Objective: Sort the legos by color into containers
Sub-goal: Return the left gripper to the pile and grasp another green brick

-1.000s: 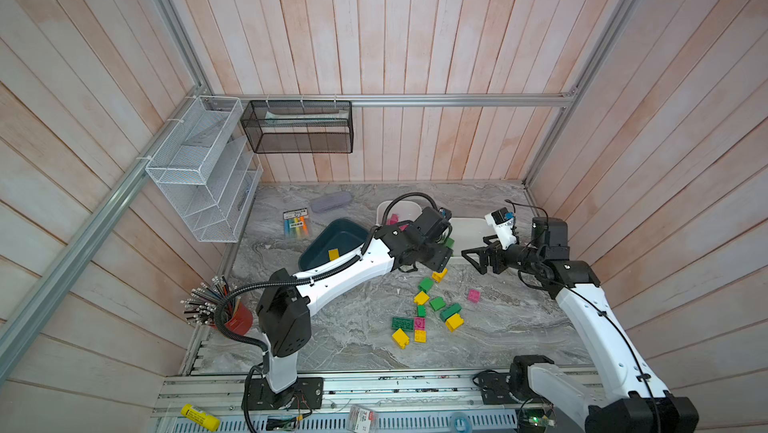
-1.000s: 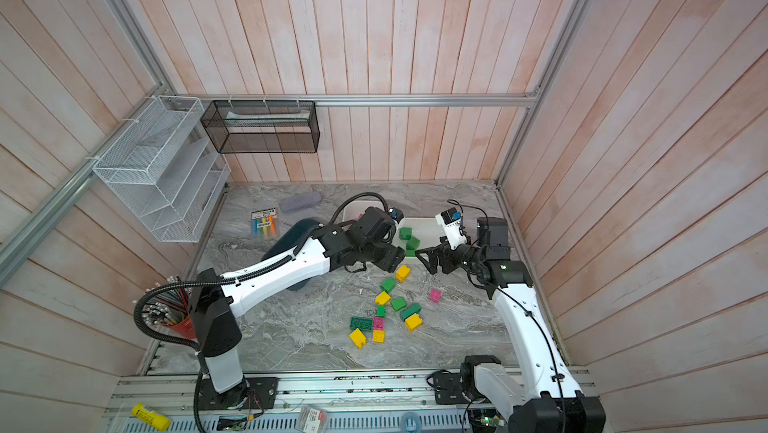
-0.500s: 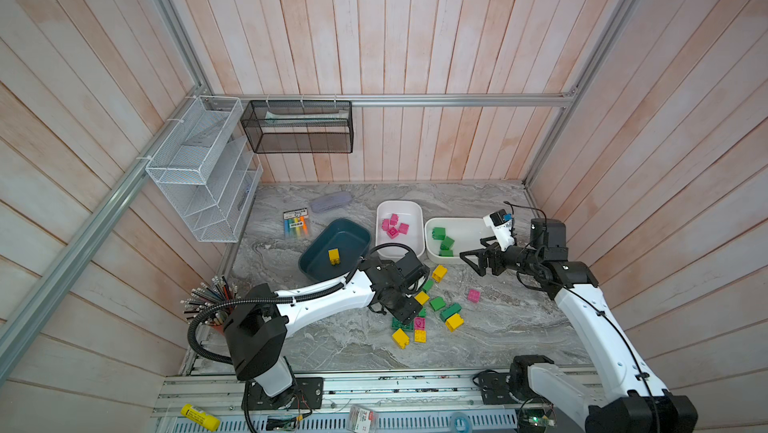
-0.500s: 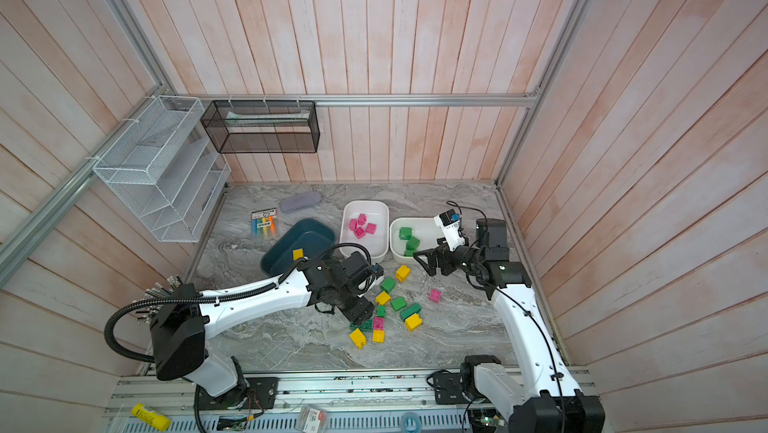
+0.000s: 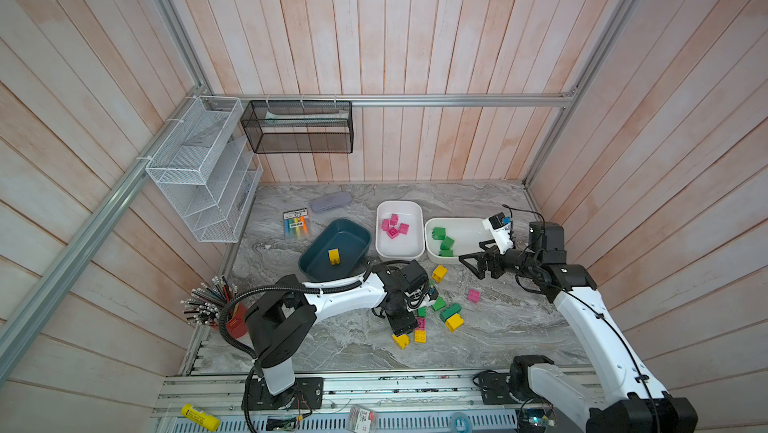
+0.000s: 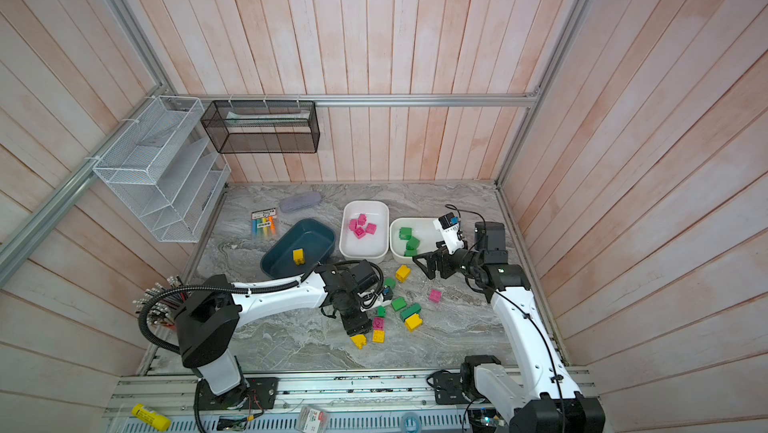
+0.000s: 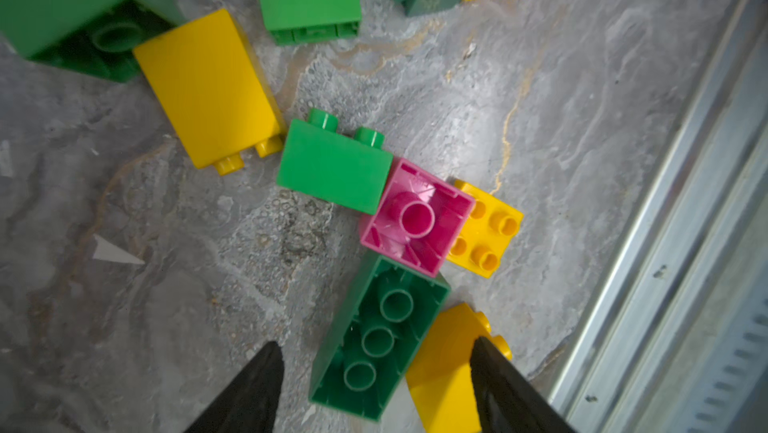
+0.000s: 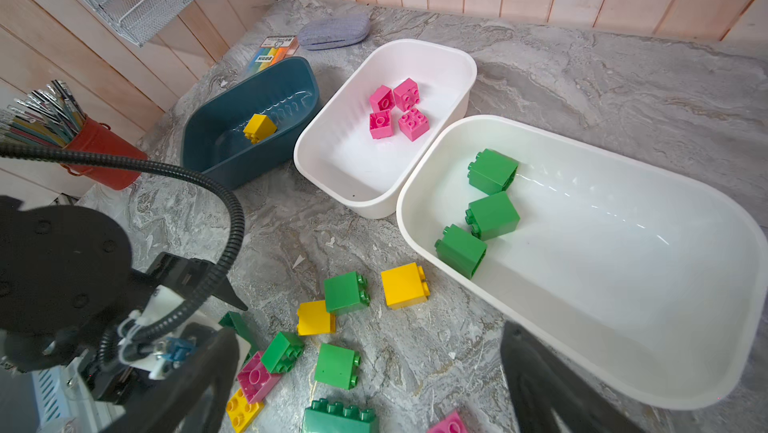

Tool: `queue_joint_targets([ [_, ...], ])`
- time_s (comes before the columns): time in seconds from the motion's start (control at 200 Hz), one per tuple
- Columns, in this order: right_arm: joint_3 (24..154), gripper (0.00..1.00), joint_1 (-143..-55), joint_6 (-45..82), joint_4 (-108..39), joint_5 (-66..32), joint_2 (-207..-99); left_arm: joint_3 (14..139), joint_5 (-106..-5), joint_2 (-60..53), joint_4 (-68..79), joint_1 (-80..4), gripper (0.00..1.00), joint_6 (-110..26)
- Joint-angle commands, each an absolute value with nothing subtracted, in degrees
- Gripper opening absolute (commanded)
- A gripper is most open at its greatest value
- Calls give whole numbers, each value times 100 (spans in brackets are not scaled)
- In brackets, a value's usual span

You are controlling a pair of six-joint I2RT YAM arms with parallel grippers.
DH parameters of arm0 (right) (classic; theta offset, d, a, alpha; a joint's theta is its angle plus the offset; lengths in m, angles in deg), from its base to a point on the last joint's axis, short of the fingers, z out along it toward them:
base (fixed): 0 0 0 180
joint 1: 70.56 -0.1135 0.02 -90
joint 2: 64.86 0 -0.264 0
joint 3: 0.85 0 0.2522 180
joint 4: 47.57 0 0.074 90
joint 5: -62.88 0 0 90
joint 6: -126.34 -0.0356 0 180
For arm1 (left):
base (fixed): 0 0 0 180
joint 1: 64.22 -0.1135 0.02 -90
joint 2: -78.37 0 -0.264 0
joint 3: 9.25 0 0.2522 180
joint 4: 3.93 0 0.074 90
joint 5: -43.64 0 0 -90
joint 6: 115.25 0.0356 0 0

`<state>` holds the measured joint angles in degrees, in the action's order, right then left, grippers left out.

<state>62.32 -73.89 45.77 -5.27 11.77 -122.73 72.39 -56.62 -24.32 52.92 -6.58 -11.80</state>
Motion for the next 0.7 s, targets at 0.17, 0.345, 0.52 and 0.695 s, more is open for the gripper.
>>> queue_joint_targets([
  [0.17, 6152, 98, -7423, 4584, -576, 1275, -12297, 7311, -5559, -2677, 5031, -684, 71, -899],
  [0.345, 6146, 98, -7417, 4593, -595, 1263, -12307, 7313, -5336, -2814, 4976, -687, 62, -910],
  [0.52, 6127, 98, -7420, 4592, -605, 1263, -12326, 7272, -5143, -2819, 4972, -705, 48, -807],
  [0.695, 6134, 98, -7416, 4585, -614, 1252, -12318, 7309, -5076, -2772, 4986, -762, 30, -774],
])
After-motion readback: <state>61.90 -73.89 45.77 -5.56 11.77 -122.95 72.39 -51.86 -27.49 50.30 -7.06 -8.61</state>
